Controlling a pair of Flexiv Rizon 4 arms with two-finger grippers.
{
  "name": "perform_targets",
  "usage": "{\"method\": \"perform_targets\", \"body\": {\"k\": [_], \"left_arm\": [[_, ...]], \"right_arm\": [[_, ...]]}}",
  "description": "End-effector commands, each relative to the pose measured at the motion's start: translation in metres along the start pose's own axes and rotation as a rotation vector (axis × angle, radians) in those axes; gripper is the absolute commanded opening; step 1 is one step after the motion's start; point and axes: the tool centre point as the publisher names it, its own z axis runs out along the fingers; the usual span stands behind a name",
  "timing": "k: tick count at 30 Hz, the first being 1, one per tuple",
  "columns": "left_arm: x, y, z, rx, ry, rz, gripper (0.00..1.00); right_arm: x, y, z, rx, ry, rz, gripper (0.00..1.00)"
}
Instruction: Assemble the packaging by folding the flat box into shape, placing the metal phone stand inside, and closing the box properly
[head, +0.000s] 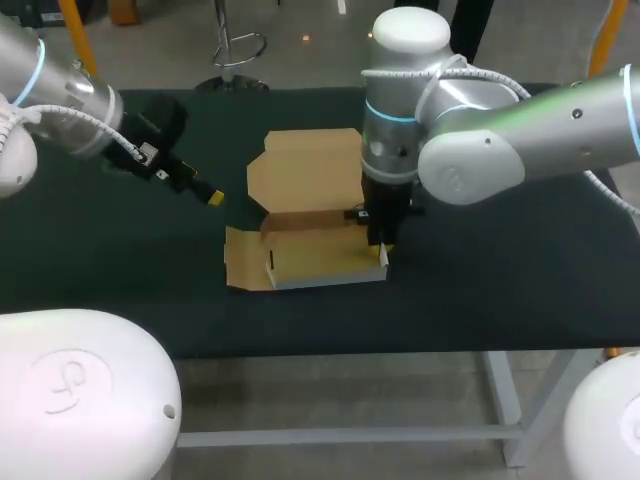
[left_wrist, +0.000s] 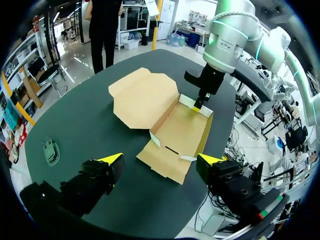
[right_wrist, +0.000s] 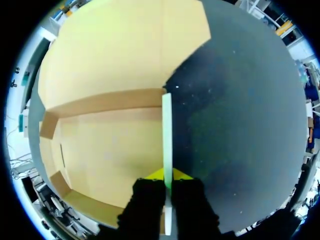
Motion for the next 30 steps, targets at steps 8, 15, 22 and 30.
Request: {"method": "perform_targets", "body": {"k": [8, 15, 22, 30], "left_arm": [[-0.013, 0.002, 0.01, 0.02, -0.134, -0.679, 1.0], [-0.03, 0.016, 0.023, 0.051, 0.004, -0.8, 1.0], [-0.022, 0.02, 0.041, 0.02, 0.119, -0.799, 1.0], [-0.008, 0.034, 0.064, -0.01, 0.138, -0.735, 0.99]], "right_arm": [[0.0, 0.002, 0.0, 0.006, -0.001, -0.001, 0.0], [0.0, 0.002, 0.0, 0.006, -0.001, -0.001, 0.0], [0.0, 0.002, 0.0, 0.006, -0.001, -0.001, 0.0], [0.0, 0.002, 0.0, 0.006, -0.001, -0.001, 0.0]]}}
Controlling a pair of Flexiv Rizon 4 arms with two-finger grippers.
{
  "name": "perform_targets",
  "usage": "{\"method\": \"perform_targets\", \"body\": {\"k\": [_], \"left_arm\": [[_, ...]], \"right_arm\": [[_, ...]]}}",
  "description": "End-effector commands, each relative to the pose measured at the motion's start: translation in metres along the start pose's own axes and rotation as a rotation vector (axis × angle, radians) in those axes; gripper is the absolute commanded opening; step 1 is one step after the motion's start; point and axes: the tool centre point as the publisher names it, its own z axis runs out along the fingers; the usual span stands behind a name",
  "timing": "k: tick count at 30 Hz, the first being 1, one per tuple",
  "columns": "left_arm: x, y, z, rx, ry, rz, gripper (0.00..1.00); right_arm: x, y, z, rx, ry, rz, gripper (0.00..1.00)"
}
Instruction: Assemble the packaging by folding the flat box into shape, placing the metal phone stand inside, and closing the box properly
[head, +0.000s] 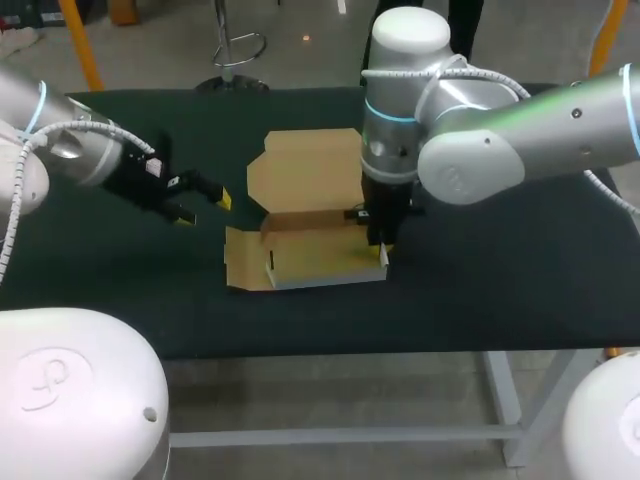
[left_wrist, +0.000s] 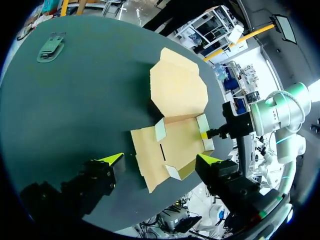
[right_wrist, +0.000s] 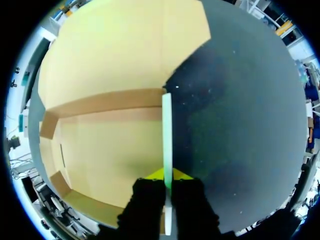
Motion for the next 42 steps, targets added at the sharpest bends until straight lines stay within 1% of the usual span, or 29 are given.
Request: {"method": "perform_targets", "body": {"k": [1, 3, 4, 6, 8, 9, 10, 11, 13, 15, 16, 20, 21, 23, 24, 26, 30, 32, 33, 35, 37, 38, 39, 40, 41, 42], "left_arm": [[-0.007, 0.002, 0.016, -0.013, 0.006, 0.013, 0.99], [-0.01, 0.004, 0.02, -0.017, 0.019, 0.018, 0.91], [-0.012, 0.005, 0.023, -0.02, 0.021, 0.018, 0.89], [-0.014, 0.007, 0.027, -0.024, 0.029, 0.022, 0.92], [-0.017, 0.009, 0.033, -0.034, 0.034, 0.025, 0.91], [-0.019, 0.01, 0.036, -0.045, 0.041, 0.017, 0.91], [-0.021, 0.012, 0.039, -0.048, 0.044, 0.018, 0.85], [-0.022, 0.012, 0.041, -0.052, 0.043, 0.017, 0.84], [-0.024, 0.016, 0.045, -0.059, 0.052, 0.012, 0.85], [-0.025, 0.019, 0.047, -0.063, 0.058, 0.01, 0.84], [-0.026, 0.02, 0.049, -0.062, 0.058, 0.008, 0.84], [-0.027, 0.024, 0.056, -0.062, 0.063, -0.007, 0.81], [-0.027, 0.024, 0.058, -0.062, 0.064, -0.008, 0.79], [-0.026, 0.026, 0.062, -0.062, 0.062, -0.016, 0.7], [-0.026, 0.028, 0.063, -0.063, 0.062, -0.021, 0.68], [-0.025, 0.03, 0.066, -0.067, 0.067, -0.027, 0.67], [-0.022, 0.034, 0.074, -0.079, 0.068, -0.038, 0.69], [-0.021, 0.036, 0.078, -0.089, 0.077, -0.046, 0.68], [-0.021, 0.037, 0.08, -0.091, 0.082, -0.048, 0.65], [-0.02, 0.039, 0.083, -0.094, 0.082, -0.05, 0.53], [-0.017, 0.04, 0.084, -0.099, 0.063, -0.057, 0.46], [-0.015, 0.04, 0.084, -0.095, 0.051, -0.06, 0.36], [-0.014, 0.039, 0.084, -0.092, 0.043, -0.06, 0.32], [-0.013, 0.039, 0.084, -0.09, 0.03, -0.062, 0.24], [-0.012, 0.038, 0.083, -0.088, 0.017, -0.068, 0.07], [-0.011, 0.038, 0.083, -0.087, 0.004, -0.068, 0.0]], "right_arm": [[0.0, 0.002, 0.0, 0.005, -0.001, -0.001, 0.0], [0.0, 0.002, 0.0, 0.005, -0.001, -0.001, 0.0], [0.0, 0.002, 0.0, 0.005, -0.001, -0.001, 0.0], [0.0, 0.002, 0.0, 0.005, -0.001, -0.001, 0.0], [0.0, 0.002, 0.0, 0.005, -0.001, -0.001, 0.0], [0.0, 0.002, 0.0, 0.005, -0.001, -0.001, 0.0], [0.0, 0.002, 0.0, 0.005, -0.001, -0.001, 0.0], [0.0, 0.002, 0.0, 0.005, -0.001, -0.001, 0.0], [0.0, 0.002, 0.0, 0.005, -0.001, -0.001, 0.0], [0.0, 0.002, 0.0, 0.005, -0.001, -0.001, 0.0], [0.0, 0.002, 0.0, 0.005, -0.001, -0.001, 0.0], [0.0, 0.002, 0.0, 0.005, -0.001, -0.001, 0.0], [0.0, 0.002, 0.0, 0.005, -0.001, -0.001, 0.0], [0.0, 0.002, 0.0, 0.005, -0.001, -0.001, 0.0], [0.0, 0.002, 0.0, 0.005, -0.001, -0.001, 0.0], [0.0, 0.002, 0.0, 0.005, -0.001, -0.001, 0.0], [0.0, 0.002, 0.0, 0.005, -0.001, -0.001, 0.0], [0.0, 0.002, 0.0, 0.005, -0.001, -0.001, 0.0], [0.0, 0.002, 0.0, 0.005, -0.001, -0.001, 0.0], [0.0, 0.002, 0.0, 0.005, -0.001, -0.001, 0.0], [0.0, 0.002, 0.0, 0.005, -0.001, -0.001, 0.0], [0.0, 0.002, 0.0, 0.005, -0.001, -0.001, 0.0], [0.0, 0.002, 0.0, 0.005, -0.001, -0.001, 0.0], [0.0, 0.002, 0.0, 0.005, -0.001, -0.001, 0.0], [0.0, 0.002, 0.0, 0.005, -0.001, -0.001, 0.0], [0.0, 0.002, 0.0, 0.005, -0.001, -0.001, 0.0]]}}
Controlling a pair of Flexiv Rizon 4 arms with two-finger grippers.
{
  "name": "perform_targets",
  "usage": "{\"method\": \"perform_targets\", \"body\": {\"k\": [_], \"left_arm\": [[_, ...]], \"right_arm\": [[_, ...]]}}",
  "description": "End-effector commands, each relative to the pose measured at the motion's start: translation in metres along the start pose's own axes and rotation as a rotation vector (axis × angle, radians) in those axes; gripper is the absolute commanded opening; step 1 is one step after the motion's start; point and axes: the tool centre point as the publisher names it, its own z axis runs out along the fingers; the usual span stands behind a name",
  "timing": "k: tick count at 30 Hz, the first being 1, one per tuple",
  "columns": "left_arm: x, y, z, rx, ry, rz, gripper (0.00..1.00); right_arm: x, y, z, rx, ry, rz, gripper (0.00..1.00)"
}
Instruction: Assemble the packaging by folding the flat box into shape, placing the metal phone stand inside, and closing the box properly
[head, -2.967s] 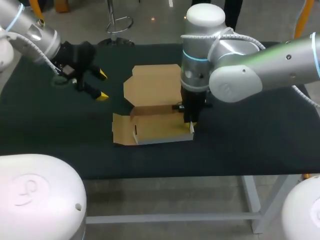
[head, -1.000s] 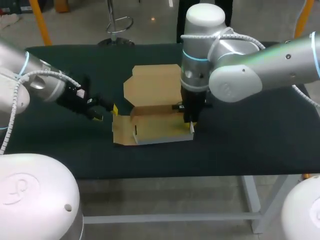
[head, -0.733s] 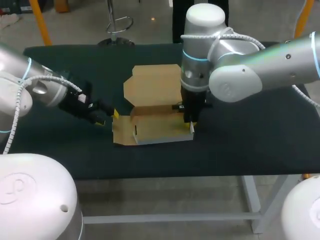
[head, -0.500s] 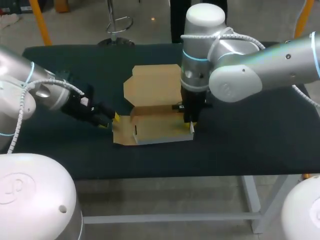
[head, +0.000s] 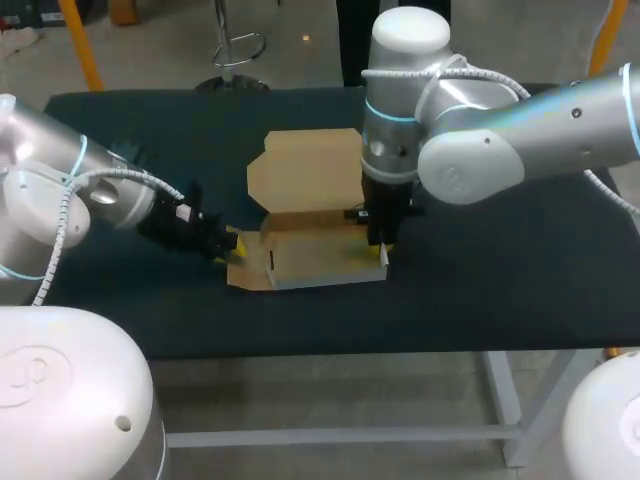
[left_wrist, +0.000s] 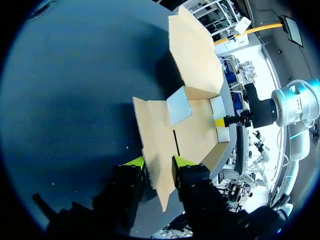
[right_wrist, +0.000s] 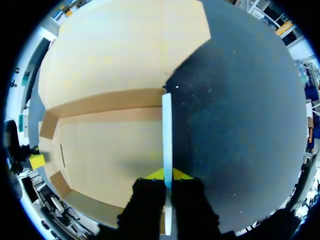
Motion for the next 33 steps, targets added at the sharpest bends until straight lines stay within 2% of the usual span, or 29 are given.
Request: {"method": "perform_targets", "body": {"k": [1, 8, 16, 22, 29, 31, 33], "left_arm": [[0.01, -0.001, 0.0, 0.003, -0.063, -0.013, 0.0], [0.02, -0.004, -0.005, 0.005, -0.149, -0.002, 0.0], [0.03, -0.011, -0.003, -0.01, -0.335, 0.008, 0.0], [0.037, -0.016, 0.002, -0.024, -0.433, 0.01, 0.0], [0.045, -0.019, 0.008, -0.036, -0.483, 0.035, 0.0], [0.047, -0.02, 0.009, -0.039, -0.487, 0.037, 0.08], [0.049, -0.021, 0.01, -0.041, -0.491, 0.041, 0.09]], "right_arm": [[0.0, 0.002, 0.0, 0.005, -0.001, -0.001, 0.0], [0.0, 0.002, 0.0, 0.005, -0.001, -0.001, 0.0], [0.0, 0.002, 0.0, 0.005, -0.001, -0.001, 0.0], [0.0, 0.002, 0.0, 0.005, -0.001, -0.001, 0.0], [0.0, 0.002, 0.0, 0.005, -0.001, -0.001, 0.0], [0.0, 0.002, 0.0, 0.005, -0.001, -0.001, 0.0], [0.0, 0.002, 0.0, 0.005, -0.001, -0.001, 0.0]]}}
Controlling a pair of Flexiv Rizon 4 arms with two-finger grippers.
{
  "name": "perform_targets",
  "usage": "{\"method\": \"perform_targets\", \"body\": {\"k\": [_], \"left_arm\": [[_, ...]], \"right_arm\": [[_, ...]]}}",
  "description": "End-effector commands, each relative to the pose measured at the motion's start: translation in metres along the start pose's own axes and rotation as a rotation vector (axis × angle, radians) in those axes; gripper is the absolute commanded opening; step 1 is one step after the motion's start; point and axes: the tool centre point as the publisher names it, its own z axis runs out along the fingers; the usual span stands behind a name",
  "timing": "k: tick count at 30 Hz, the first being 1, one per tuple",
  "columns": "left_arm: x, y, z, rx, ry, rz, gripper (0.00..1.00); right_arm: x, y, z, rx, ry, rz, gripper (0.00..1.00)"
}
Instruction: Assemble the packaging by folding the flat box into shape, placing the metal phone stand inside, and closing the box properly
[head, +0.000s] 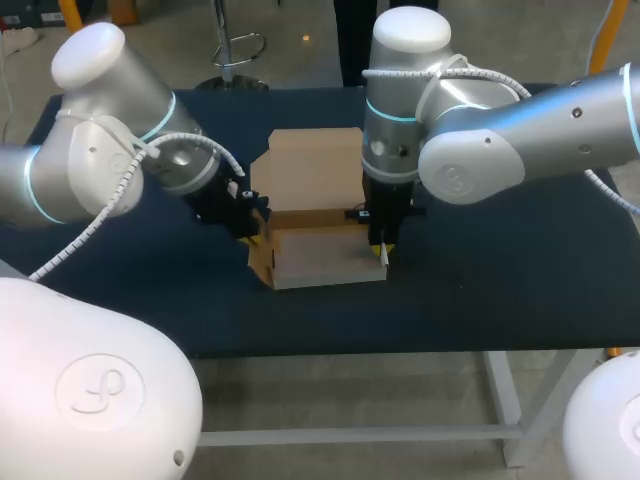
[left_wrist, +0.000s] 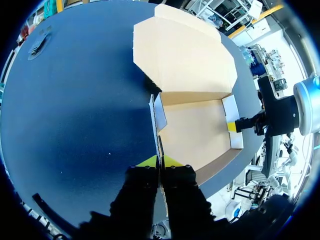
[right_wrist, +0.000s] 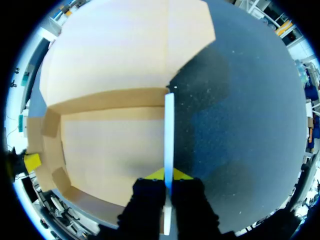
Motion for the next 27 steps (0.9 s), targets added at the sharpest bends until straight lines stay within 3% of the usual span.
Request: {"method": "perform_targets", "body": {"k": [1, 8, 10, 15, 17, 20, 27], "left_arm": [[0.009, -0.004, 0.004, -0.008, -0.169, 0.005, 0.09], [0.019, -0.006, 0.005, -0.01, -0.2, 0.008, 0.07], [0.021, -0.007, 0.004, -0.011, -0.2, 0.009, 0.2], [0.024, -0.007, 0.001, -0.011, -0.197, 0.011, 0.25], [0.024, -0.007, -0.001, -0.008, -0.194, 0.009, 0.32], [0.019, -0.006, -0.004, 0.008, -0.173, -0.007, 0.41], [0.005, -0.004, -0.019, 0.051, -0.062, -0.028, 0.43]], "right_arm": [[0.002, 0.001, 0.0, 0.005, -0.001, -0.002, 0.0], [0.002, 0.001, 0.0, 0.005, -0.001, -0.002, 0.0], [0.002, 0.001, 0.0, 0.005, -0.001, -0.002, 0.0], [0.002, 0.001, 0.0, 0.005, -0.001, -0.002, 0.0], [0.002, 0.001, 0.0, 0.005, -0.001, -0.002, 0.0], [0.002, 0.001, 0.0, 0.005, -0.001, -0.002, 0.0], [0.002, 0.001, 0.0, 0.005, -0.001, -0.002, 0.0]]}}
